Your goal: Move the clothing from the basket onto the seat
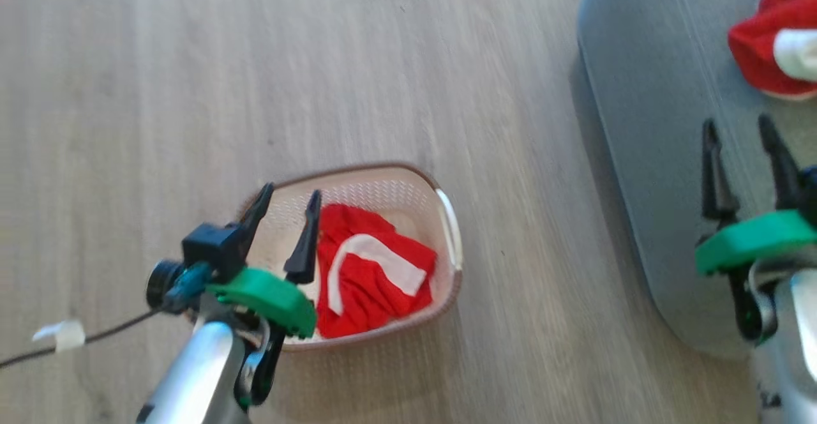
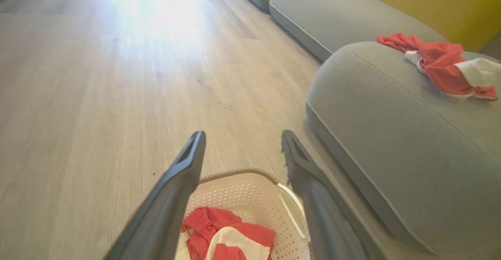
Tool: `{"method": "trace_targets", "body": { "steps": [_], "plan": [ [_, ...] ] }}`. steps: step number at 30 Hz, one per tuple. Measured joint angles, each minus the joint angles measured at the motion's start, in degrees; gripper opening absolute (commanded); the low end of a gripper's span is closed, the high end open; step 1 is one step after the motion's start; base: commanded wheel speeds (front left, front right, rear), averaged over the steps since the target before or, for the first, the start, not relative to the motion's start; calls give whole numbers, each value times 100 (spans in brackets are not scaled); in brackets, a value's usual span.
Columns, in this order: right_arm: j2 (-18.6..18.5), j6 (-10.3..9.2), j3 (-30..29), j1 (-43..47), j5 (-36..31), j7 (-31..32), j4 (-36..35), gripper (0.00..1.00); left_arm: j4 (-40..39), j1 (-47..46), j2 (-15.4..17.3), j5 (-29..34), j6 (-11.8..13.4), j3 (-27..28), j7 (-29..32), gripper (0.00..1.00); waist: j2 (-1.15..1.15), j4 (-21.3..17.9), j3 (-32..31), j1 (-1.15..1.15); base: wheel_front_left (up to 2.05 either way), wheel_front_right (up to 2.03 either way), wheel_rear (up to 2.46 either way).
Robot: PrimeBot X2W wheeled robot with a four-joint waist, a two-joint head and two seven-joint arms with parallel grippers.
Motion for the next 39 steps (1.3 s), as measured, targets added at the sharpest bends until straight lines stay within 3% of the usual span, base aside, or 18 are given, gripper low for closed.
{"method": "trace_targets", "body": {
  "steps": [10, 18, 39],
  "plan": [
    [436, 0, 38, 750, -514, 0, -196, 100, -46, 724, -333, 266, -66, 960, 0, 100, 0, 677, -739, 0, 0, 0, 0],
    [756, 0, 465, 1170, -533, 1, -94, 100, 87, 1049, -508, 530, -261, 1370, 0, 100, 0, 968, -1167, 0, 0, 0, 0],
    [934, 0, 554, 1494, -537, 1, 58, 100, 98, 1344, -604, 792, -414, 1761, 0, 100, 0, 869, -1473, 1, 0, 0, 0]
  ]
}}
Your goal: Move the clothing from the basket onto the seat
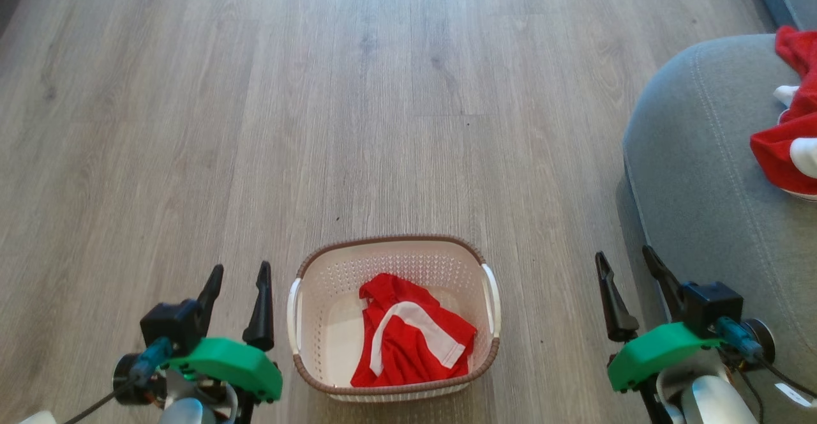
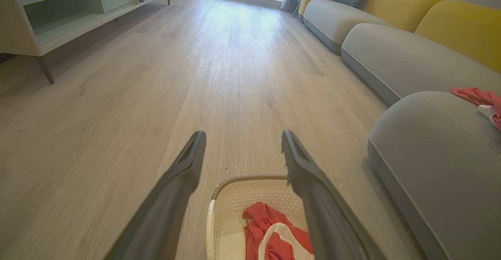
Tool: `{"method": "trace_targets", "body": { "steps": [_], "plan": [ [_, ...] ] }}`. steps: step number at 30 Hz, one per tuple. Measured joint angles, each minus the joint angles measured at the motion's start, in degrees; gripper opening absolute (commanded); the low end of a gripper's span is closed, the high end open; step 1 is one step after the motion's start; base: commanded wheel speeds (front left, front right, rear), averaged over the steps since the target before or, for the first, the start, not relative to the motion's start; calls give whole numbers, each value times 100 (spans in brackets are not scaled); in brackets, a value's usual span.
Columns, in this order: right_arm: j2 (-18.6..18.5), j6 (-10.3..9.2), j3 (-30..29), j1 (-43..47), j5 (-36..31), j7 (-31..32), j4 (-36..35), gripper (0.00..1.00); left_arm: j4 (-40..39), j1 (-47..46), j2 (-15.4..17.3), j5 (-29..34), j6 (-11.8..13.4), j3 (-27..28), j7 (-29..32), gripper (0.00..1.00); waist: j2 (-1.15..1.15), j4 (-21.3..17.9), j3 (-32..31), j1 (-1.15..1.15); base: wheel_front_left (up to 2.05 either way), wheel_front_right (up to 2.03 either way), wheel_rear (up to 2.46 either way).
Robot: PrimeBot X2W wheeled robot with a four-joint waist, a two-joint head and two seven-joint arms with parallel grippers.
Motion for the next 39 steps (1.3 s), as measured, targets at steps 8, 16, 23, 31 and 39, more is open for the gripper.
{"method": "trace_targets", "body": {
  "steps": [8, 16, 23, 31, 39],
  "plan": [
    [24, 0, -4, 1, -5, 0, -1, 100, -27, 36, -1, -41, 40, -40, 0, 100, 0, -41, -19, 0, 0, 0, 0],
    [34, 0, -33, 1, -7, 0, -9, 100, -43, 37, -1, -41, 55, -44, 0, 100, 0, -48, -24, 0, 0, 0, 0],
    [37, 0, -36, 2, -7, 0, -14, 100, -64, 41, -2, -42, 56, -44, 0, 100, 0, -46, -28, 0, 0, 0, 0],
    [38, 0, -53, 2, -7, 0, -29, 100, -97, 43, -2, -40, 57, -44, 0, 100, 0, -46, 41, 0, 0, 0, 0],
    [38, 0, -58, -4, -14, 0, -101, 100, -147, 20, -2, -41, 58, -102, 0, 100, 0, -60, 232, 0, 0, 0, 0]
  ]
}}
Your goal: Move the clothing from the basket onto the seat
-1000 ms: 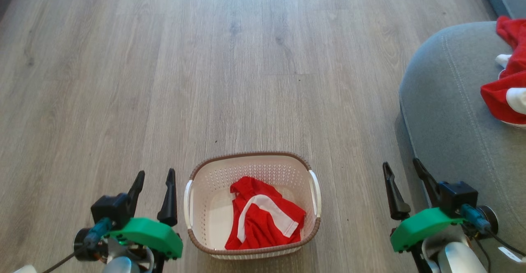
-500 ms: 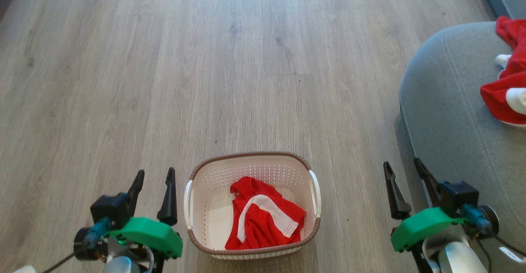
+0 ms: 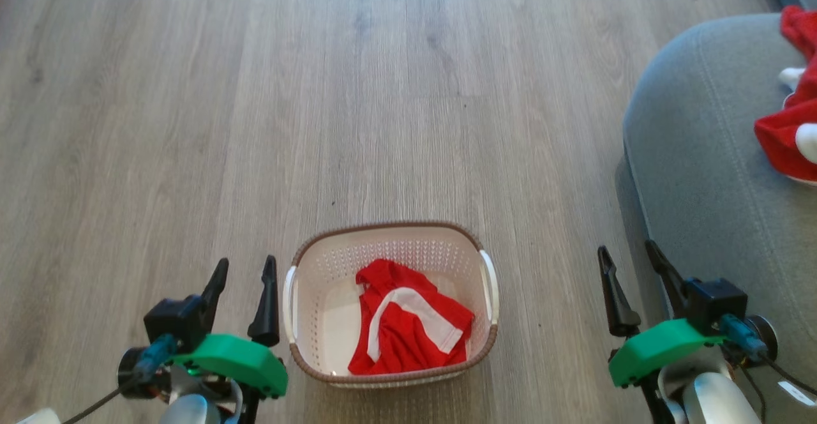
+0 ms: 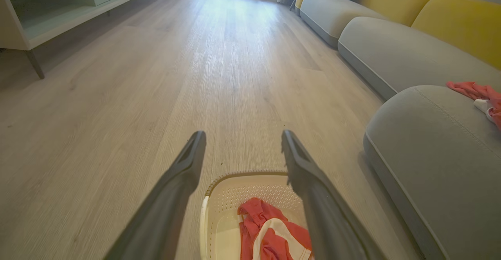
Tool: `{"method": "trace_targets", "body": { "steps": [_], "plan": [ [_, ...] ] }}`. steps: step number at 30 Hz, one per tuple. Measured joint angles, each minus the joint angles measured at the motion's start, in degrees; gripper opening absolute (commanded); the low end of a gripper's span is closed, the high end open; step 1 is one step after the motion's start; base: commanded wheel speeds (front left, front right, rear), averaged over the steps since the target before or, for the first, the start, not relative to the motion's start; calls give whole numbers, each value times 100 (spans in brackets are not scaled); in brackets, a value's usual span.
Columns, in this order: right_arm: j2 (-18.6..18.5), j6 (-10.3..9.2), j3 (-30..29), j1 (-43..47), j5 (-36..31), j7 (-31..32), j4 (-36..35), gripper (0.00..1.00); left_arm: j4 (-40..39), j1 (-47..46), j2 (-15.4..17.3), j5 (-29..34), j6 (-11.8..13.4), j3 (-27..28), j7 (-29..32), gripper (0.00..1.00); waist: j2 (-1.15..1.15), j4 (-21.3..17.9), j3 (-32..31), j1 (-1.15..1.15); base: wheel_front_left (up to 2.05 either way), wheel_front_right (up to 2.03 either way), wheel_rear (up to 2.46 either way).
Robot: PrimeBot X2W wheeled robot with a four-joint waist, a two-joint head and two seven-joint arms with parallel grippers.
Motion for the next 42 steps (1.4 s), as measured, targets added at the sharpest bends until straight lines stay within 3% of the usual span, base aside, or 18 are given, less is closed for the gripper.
{"method": "trace_targets", "body": {
  "steps": [9, 17, 24, 35, 42],
  "plan": [
    [5, 0, -242, -340, -141, 0, -321, 100, 18, -558, -4, -13, -4, -238, 0, 100, 0, -54, 669, 0, 0, 0, 0],
    [3, 0, -416, -1214, -255, -1, -795, 100, 424, -1794, -40, 82, -81, -678, 0, 100, 0, -145, 1873, 2, 0, 0, 0],
    [-1, 0, -497, -1996, -294, -1, -1125, 100, 1391, -3029, -49, 248, -204, -1161, 186, 100, 0, -254, 3091, 3, 0, 0, 0],
    [-11, 1, -333, -2753, -344, -2, -1328, 100, 3117, -4859, -75, -34, -212, -2049, 1464, 100, -1, -445, 4826, 2, 0, 0, 0],
    [-11, 0, -300, -2830, -338, -2, -1399, 100, 3925, -5369, -78, -389, -254, -2284, 1543, 100, -1, -681, 5357, 1, 0, 0, 0]
  ]
}}
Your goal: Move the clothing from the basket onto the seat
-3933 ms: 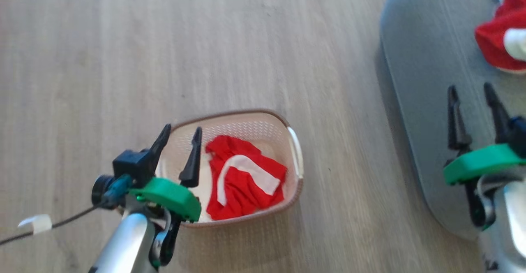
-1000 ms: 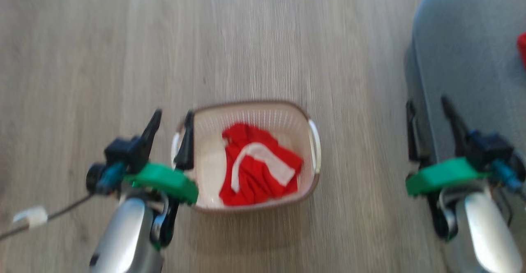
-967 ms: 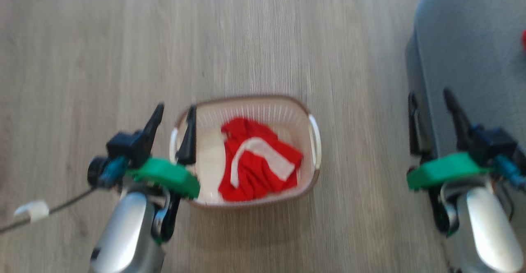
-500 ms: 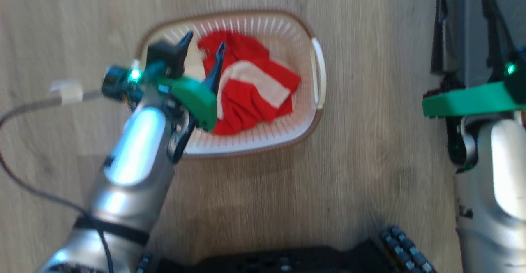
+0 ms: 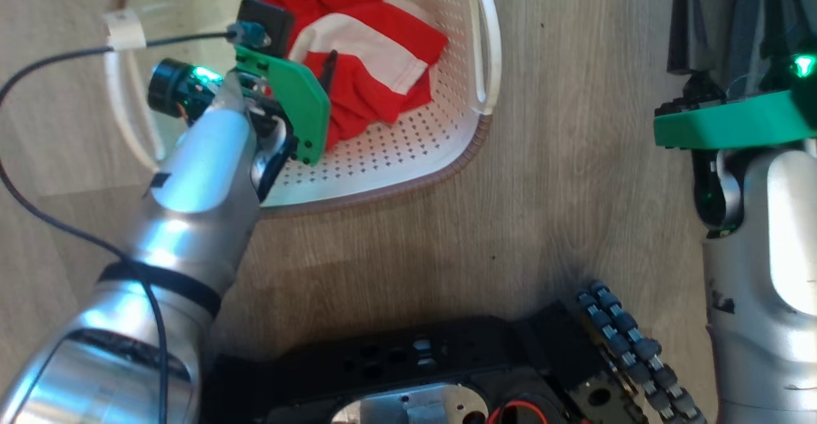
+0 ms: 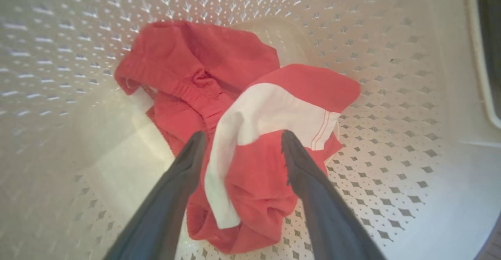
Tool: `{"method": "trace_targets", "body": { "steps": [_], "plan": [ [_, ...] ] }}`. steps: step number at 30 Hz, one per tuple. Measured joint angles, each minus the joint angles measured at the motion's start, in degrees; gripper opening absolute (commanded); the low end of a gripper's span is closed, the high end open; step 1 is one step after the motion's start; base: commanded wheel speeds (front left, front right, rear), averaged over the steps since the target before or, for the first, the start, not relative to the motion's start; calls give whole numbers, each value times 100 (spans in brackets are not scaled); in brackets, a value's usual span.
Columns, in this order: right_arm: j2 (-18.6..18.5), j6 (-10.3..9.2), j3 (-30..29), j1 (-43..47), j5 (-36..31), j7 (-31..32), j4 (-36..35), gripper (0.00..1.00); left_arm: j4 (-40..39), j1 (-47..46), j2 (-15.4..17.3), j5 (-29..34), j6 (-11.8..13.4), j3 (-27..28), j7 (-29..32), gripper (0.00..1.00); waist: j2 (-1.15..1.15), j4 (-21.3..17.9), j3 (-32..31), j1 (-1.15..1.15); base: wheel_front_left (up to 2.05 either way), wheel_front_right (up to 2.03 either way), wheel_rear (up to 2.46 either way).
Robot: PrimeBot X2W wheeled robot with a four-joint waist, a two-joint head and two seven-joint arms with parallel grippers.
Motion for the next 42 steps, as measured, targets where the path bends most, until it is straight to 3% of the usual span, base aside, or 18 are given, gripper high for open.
{"method": "trace_targets", "body": {
  "steps": [13, 14, 15, 21, 28, 33, 42],
  "plan": [
    [1, 1, -41, 18, 76, -1, -222, 100, 1139, -792, 1, -133, -13, -197, -356, 100, 0, -314, 477, 0, 0, 0, 0],
    [1, 0, -46, 23, 99, -1, -220, 100, 1181, -793, 1, -178, -65, -202, -368, 77, 0, -336, 476, 0, 0, 0, 0],
    [1, 0, -56, 24, 114, -1, -214, 100, 1213, -789, 1, -234, -123, -226, -372, 0, 0, -351, 462, 0, 0, 0, 0],
    [3, 0, -218, 115, 153, -15, -73, 100, 989, -686, 1, -595, -261, -491, -831, 0, 0, -279, 99, 0, 0, 0, 0],
    [-7, 0, -338, 582, 44, -15, 234, 100, 675, 29, -1, -1174, -288, -541, -1426, 0, 0, -18, -826, -1, 0, 0, 0],
    [-27, 0, -323, 998, 44, -15, 476, 100, 375, 509, 25, -1293, -70, -278, -1524, 0, 1, 218, -1693, -2, 0, 0, 0],
    [-42, 0, -193, 1676, 56, -15, 776, 100, -1215, 2067, 282, -1124, 314, 512, -1526, 0, 1, 539, -3181, -2, 0, 0, 0]
  ]
}}
